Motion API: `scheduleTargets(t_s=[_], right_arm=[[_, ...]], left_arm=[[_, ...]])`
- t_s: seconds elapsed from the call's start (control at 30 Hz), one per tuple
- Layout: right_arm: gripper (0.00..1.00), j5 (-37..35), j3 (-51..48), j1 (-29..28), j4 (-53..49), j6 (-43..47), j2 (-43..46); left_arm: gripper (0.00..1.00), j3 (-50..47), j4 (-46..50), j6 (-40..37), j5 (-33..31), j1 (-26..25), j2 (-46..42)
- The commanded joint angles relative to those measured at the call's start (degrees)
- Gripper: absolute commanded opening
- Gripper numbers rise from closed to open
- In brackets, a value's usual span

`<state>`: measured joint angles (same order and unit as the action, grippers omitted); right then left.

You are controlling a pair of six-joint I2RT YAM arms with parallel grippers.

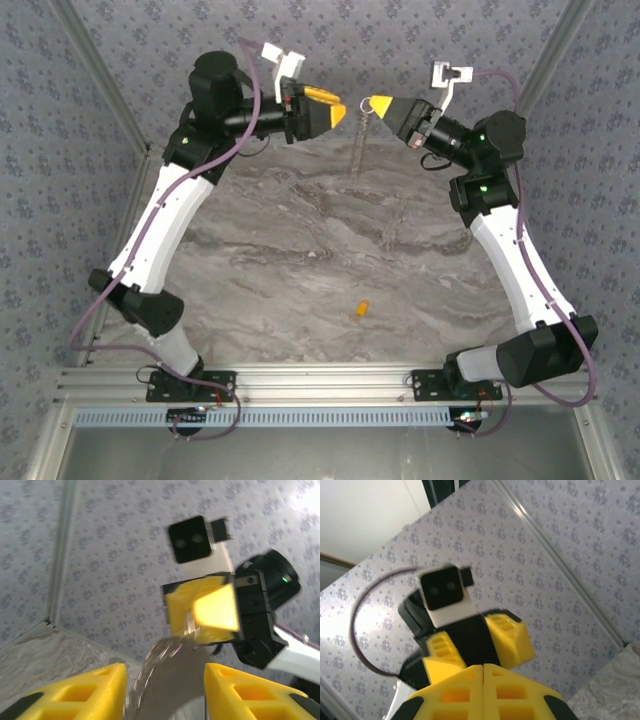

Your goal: Put the keys on the keyring

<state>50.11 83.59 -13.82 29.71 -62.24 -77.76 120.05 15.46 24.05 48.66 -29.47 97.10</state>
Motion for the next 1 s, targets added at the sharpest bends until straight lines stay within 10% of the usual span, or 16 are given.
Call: scheduleTargets(t_s=[0.0,0.97], right_arm=[[0.0,-4.4,-0.3,0.1,8.6,-3.3,1.5],[0.0,-15.5,-0.7,-5.2,17.5,-5.5,-1.9]], left_arm=[[0.47,-9.6,-20.5,14.1,-7.6,2.1,-5.6],[0.25,-14.1,-41.5,29.8,-9.9,-4.0,-2.4]])
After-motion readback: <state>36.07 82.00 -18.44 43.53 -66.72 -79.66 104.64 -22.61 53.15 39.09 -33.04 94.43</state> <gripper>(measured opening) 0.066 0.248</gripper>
